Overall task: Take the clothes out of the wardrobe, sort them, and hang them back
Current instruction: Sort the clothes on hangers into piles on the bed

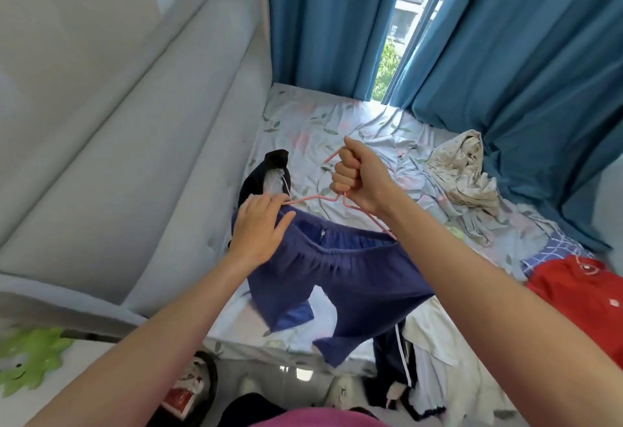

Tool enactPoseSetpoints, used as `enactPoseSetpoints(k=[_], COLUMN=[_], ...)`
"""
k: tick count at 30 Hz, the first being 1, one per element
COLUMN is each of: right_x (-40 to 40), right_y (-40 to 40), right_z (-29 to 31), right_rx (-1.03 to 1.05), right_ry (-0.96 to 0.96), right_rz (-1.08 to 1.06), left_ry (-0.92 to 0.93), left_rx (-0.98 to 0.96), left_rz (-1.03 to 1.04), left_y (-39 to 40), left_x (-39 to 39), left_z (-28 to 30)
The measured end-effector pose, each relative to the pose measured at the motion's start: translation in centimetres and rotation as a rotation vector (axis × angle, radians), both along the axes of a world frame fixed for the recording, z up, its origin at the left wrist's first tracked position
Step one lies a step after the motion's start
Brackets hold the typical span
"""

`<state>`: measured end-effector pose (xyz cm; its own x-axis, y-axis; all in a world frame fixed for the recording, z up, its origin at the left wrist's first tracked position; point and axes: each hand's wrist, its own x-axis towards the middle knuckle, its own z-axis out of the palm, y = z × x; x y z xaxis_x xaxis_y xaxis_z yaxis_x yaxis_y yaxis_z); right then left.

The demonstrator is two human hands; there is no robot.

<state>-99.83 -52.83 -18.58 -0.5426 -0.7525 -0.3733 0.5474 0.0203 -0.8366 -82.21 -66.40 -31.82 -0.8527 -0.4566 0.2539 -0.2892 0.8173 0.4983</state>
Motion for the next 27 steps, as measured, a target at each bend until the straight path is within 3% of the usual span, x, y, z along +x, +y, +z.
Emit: enactPoseSetpoints(k=[3,7,15,23,27], right_x=[-0.4,-1.0,-1.3,0.2,1.8], right_y=[1.0,3.4,10.4,12.0,12.8], right_z=[-0.5,-2.4,-8.7,-9.7,-10.7], right_rx=[0.041,0.223,0.914,0.866,0.899], right_ry=[0.13,0.546,1.246,1.192,1.169], right_rz=[-0.021,-0.067,0.342,0.239,0.333], left_ry=[-0.033,-0.066,-0.04,-0.05,-0.169], left_rx=[0.152,0.166,0.143,-0.016,0.008], left_rz=[-0.098,-0.137,-0.111,-0.119,-0.185], left_y=[-0.6,-1.0,-2.2,-2.2,-2.2], left_x=[-0.8,-1.0,-0.4,1.1,3.1], left_z=[0.4,0.8,0.8,0.4,-1.1])
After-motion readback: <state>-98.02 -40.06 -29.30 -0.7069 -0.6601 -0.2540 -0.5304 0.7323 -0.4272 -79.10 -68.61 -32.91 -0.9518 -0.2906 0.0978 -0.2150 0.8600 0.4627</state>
